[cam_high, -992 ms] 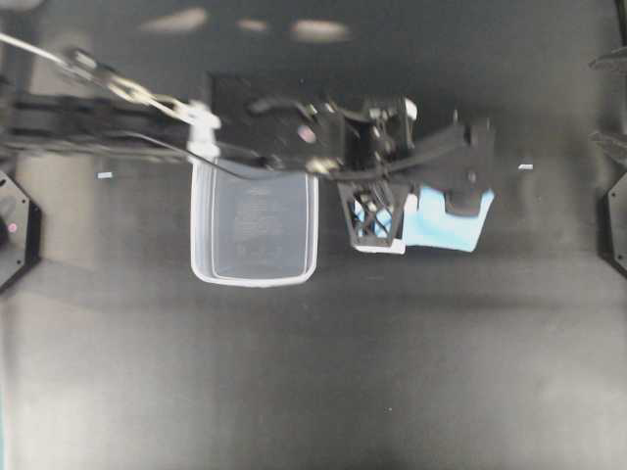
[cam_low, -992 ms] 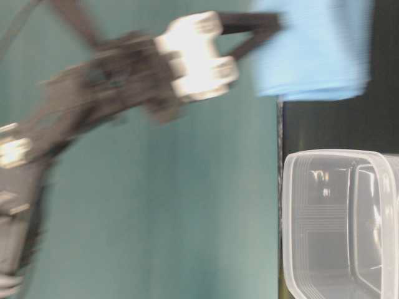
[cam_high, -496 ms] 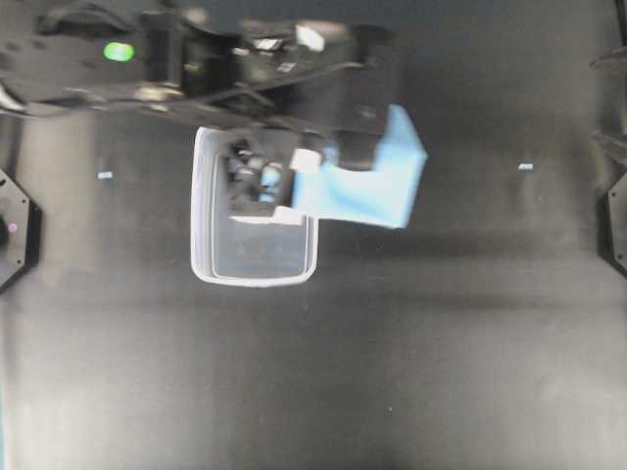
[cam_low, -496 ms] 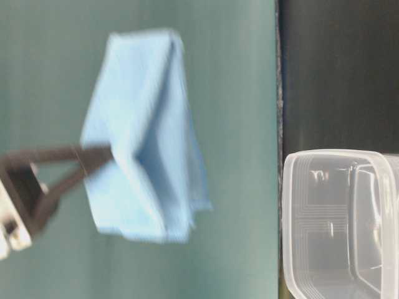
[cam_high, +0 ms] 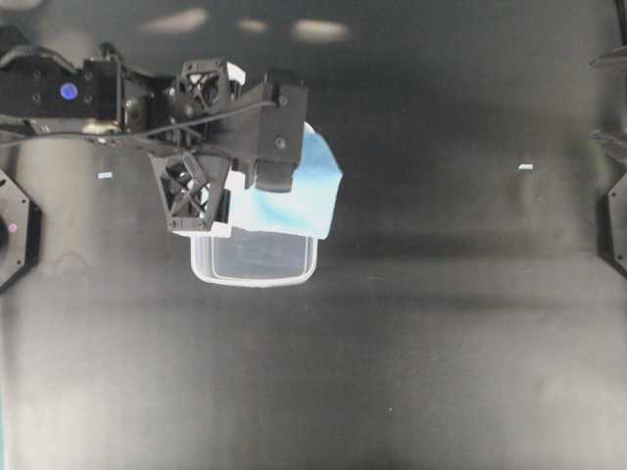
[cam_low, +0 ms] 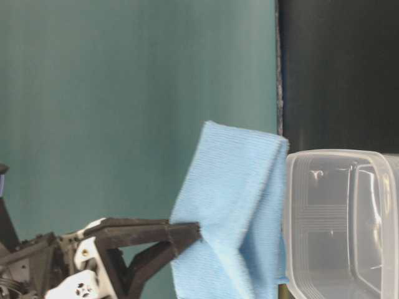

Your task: Place the blue towel into the container with the left arm.

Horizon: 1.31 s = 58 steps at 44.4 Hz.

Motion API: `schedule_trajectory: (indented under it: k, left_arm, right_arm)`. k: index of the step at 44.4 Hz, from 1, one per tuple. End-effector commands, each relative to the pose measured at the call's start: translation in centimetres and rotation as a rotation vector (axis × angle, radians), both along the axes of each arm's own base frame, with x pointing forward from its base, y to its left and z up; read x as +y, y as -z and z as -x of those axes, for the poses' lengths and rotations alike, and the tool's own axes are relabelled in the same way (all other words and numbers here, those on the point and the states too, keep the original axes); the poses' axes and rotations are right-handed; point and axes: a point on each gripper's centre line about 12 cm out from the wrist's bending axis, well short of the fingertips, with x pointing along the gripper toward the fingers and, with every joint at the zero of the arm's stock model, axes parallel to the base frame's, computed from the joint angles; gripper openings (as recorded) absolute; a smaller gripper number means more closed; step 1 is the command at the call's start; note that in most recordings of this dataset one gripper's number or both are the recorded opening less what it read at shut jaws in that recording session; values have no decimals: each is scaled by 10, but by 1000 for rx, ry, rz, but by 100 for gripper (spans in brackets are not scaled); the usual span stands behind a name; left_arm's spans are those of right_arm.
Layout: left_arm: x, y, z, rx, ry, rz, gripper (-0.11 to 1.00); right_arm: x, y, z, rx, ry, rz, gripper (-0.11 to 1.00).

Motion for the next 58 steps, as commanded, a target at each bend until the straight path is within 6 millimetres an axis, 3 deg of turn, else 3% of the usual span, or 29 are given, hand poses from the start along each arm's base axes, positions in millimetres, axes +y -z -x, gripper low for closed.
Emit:
schedule_trajectory:
  k: [1,21,31,35,46,58]
  left_arm:
    - [2,-7,3,-38,-4,-4,4]
    - [3,7,6,-52,-68,33,7]
    - [0,11,11,-41,-70,40,76]
    - [0,4,13,-62,-77,44,90]
    - [-2,-56,38,-303,-70,44,88]
    - [-11,-82,93,-531,-46,56,87]
  right_arm:
    - [-1,-4,-1,-6,3,-2,78]
    - [-1,-3,-2,-3,3,-3,78]
    - [-1,-1,-2,1,5,-3,78]
    - [-1,0,-2,3,3,-3,78]
    - [-1,0,-1,0,5,-2,78]
    - [-1,2,-1,6,3,-4,78]
